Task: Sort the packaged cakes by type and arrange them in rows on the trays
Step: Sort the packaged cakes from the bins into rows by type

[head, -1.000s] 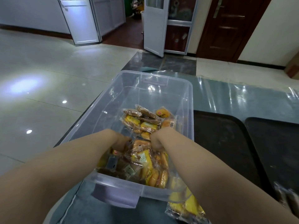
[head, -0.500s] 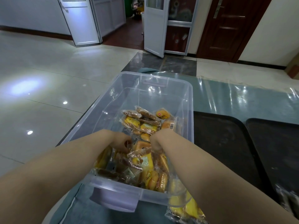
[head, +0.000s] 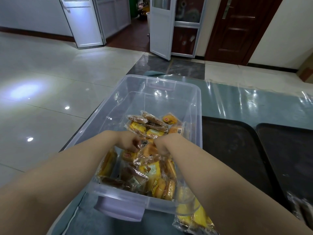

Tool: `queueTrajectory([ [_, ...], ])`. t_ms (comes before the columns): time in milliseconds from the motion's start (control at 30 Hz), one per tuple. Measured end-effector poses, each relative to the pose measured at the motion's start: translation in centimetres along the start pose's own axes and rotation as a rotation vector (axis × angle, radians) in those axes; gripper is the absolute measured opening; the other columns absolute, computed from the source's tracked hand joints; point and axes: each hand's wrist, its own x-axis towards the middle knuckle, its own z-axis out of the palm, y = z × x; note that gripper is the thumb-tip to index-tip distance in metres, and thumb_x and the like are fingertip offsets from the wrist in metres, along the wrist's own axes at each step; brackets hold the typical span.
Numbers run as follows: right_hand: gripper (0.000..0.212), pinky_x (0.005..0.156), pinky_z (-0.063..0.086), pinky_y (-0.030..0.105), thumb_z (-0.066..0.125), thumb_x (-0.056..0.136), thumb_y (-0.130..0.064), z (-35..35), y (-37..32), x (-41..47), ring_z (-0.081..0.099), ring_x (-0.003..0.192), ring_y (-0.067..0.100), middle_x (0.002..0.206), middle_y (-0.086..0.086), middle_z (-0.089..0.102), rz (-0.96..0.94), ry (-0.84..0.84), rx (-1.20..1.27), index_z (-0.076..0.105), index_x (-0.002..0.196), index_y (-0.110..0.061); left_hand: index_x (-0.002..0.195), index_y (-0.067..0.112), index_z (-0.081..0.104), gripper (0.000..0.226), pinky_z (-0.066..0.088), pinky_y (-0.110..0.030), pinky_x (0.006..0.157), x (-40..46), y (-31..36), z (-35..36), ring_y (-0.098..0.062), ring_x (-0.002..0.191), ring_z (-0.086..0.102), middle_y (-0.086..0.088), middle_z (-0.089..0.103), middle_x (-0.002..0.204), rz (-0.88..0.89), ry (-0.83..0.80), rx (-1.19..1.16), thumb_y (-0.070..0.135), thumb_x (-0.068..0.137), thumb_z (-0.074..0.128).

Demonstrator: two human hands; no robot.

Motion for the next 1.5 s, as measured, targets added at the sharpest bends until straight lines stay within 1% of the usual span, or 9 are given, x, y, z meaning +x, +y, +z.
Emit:
queueTrajectory([
  [167, 0.064, 0.084, 0.052, 0.037, 0.053, 0.086, 0.001, -0.7, 0.3, -0.5, 0.056, 0.116, 0.03, 0.141, 0.011, 0.051, -0.026, 0.034, 0.05, 0.042, 0.148, -0.011, 0.091, 0.026, 0.059, 0.007, 0.046, -0.03, 0.077, -0.2, 0.2, -1.1, -0.018, 0.089, 0.058, 0.002, 0.062, 0.095, 0.044, 0.025, 0.033, 0.027, 0.09, 0.066],
  [267, 0.067, 0.09, 0.054, 0.042, 0.052, 0.082, 0.001, -1.2, 0.7, -0.7, 0.057, 0.112, 0.03, 0.136, 0.008, 0.054, -0.046, 0.073, 0.096, 0.045, 0.146, -0.019, 0.095, 0.021, 0.06, 0.011, 0.046, -0.033, 0.08, -0.6, 0.3, -1.8, -0.023, 0.093, 0.058, -0.003, 0.062, 0.099, 0.054, 0.041, 0.046, 0.026, 0.089, 0.067],
  [433, 0.063, 0.071, 0.049, 0.034, 0.051, 0.085, 0.001, -1.5, 0.8, -0.8, 0.055, 0.09, 0.021, 0.114, 0.0, 0.052, -0.093, 0.141, 0.182, 0.047, 0.143, -0.023, 0.085, 0.028, 0.058, 0.013, 0.044, -0.03, 0.076, -1.3, 0.3, -3.2, -0.016, 0.088, 0.057, 0.005, 0.06, 0.091, 0.08, 0.133, -0.038, 0.025, 0.088, 0.07],
  [767, 0.052, 0.071, 0.047, 0.034, 0.056, 0.086, -0.005, -1.5, 0.3, -0.4, 0.054, 0.09, 0.022, 0.086, -0.008, 0.047, -0.15, 0.149, 0.25, 0.052, 0.135, -0.022, 0.077, 0.032, 0.055, 0.019, 0.042, -0.028, 0.072, -1.9, 1.0, -4.0, -0.012, 0.084, 0.055, 0.008, 0.057, 0.085, 0.169, 0.25, -0.076, 0.026, 0.088, 0.069],
  [900, 0.062, 0.081, 0.052, 0.037, 0.07, 0.081, -0.008, -1.3, 0.2, -0.3, 0.055, 0.097, 0.023, 0.104, -0.005, 0.051, -0.159, 0.127, 0.271, 0.051, 0.138, -0.026, 0.079, 0.031, 0.054, 0.018, 0.045, -0.031, 0.075, -2.0, 1.0, -3.8, -0.014, 0.085, 0.056, 0.007, 0.058, 0.087, 0.135, 0.228, -0.041, 0.028, 0.089, 0.069],
  [1067, 0.04, 0.084, 0.051, 0.033, 0.078, 0.079, -0.016, -1.1, 0.1, -0.2, 0.059, 0.097, 0.019, 0.101, -0.006, 0.06, -0.167, 0.157, 0.316, 0.067, 0.117, -0.026, 0.08, 0.028, 0.055, 0.016, 0.048, -0.036, 0.077, -2.3, 0.6, -3.8, -0.018, 0.085, 0.058, 0.004, 0.059, 0.086, 0.084, 0.199, 0.003, 0.029, 0.086, 0.069],
  [1300, 0.028, 0.063, 0.046, 0.025, 0.069, 0.083, -0.001, -0.6, -0.8, -0.2, 0.06, 0.088, 0.02, 0.102, 0.004, 0.065, -0.132, 0.289, 0.229, 0.071, 0.108, -0.013, 0.08, 0.03, 0.052, 0.018, 0.043, -0.028, 0.07, -2.6, 0.6, -3.8, -0.012, 0.078, 0.054, 0.004, 0.057, 0.087, 0.035, 0.192, 0.047, 0.032, 0.088, 0.068],
  [1400, 0.013, 0.054, 0.04, 0.023, 0.06, 0.086, 0.003, -0.8, -0.8, -0.4, 0.053, 0.075, 0.019, 0.084, 0.005, 0.058, -0.09, 0.351, 0.209, 0.064, 0.082, -0.009, 0.08, 0.029, 0.052, 0.018, 0.04, -0.026, 0.067, -3.0, 0.5, -3.9, -0.009, 0.075, 0.053, 0.006, 0.056, 0.083, 0.02, 0.211, 0.01, 0.032, 0.089, 0.067],
  [1500, 0.03, 0.048, 0.033, 0.023, 0.056, 0.086, 0.006, -1.0, -0.7, -1.1, 0.045, 0.061, 0.015, 0.069, 0.002, 0.046, -0.038, 0.415, 0.197, 0.047, 0.065, -0.013, 0.084, 0.029, 0.054, 0.015, 0.044, -0.028, 0.07, -3.3, 0.4, -3.9, -0.014, 0.08, 0.056, 0.007, 0.057, 0.085, -0.009, 0.216, 0.026, 0.034, 0.089, 0.067],
])
